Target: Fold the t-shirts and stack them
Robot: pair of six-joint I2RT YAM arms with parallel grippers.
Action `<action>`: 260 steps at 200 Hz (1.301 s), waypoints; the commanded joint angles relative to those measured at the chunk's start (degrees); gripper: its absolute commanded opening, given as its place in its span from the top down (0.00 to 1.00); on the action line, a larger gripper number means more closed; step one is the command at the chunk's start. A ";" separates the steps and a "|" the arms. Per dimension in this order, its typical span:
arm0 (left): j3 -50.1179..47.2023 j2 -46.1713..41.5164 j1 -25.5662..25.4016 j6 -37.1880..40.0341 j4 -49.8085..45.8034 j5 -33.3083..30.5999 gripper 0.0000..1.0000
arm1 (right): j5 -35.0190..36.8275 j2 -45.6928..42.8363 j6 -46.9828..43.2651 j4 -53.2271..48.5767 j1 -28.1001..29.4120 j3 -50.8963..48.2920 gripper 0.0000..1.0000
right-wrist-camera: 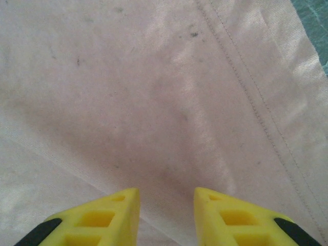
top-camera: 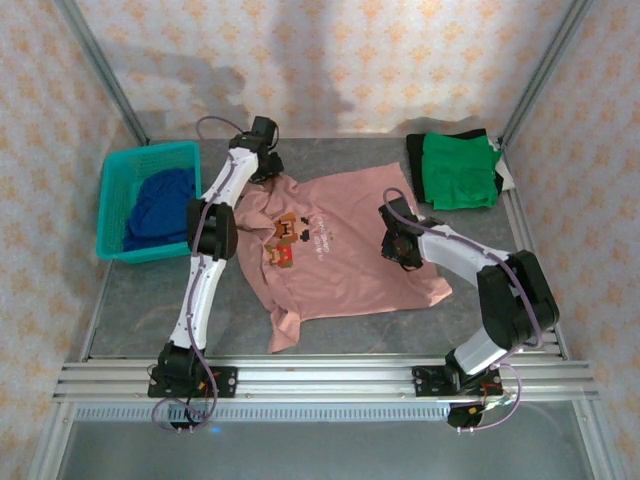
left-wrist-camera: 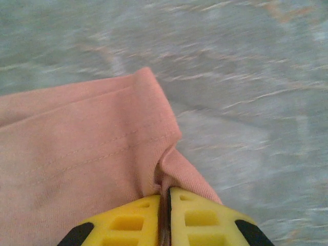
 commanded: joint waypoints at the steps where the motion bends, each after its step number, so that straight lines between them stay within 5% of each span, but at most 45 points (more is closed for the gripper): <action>1: 1.05 4.28 0.08 0.90 7.98 10.73 0.87 | 0.34 -3.07 1.33 -1.43 0.24 -2.36 0.67; 44: 8.81 4.13 -0.07 4.35 12.49 16.03 0.70 | -0.87 -7.14 6.19 -1.06 1.62 -8.81 0.67; 70: 8.63 -3.37 0.23 7.92 6.35 10.54 0.48 | 0.62 -9.36 7.25 -0.98 1.81 -10.25 0.65; 97: 1.04 -14.77 0.58 9.99 0.83 3.94 0.37 | 6.40 -5.68 2.06 -5.08 1.15 1.04 0.63; 181: -64.06 -56.01 -0.01 2.78 14.30 -1.34 0.31 | 8.64 32.49 -12.39 -12.75 -10.48 48.44 0.64; 212: -70.49 -57.68 1.61 4.22 10.47 -10.80 0.32 | 10.27 44.27 -13.47 -17.07 -13.31 62.04 0.66; 260: -70.55 -55.35 6.23 6.86 8.92 -13.44 0.32 | 9.76 52.64 -14.23 -19.69 -15.94 71.64 0.66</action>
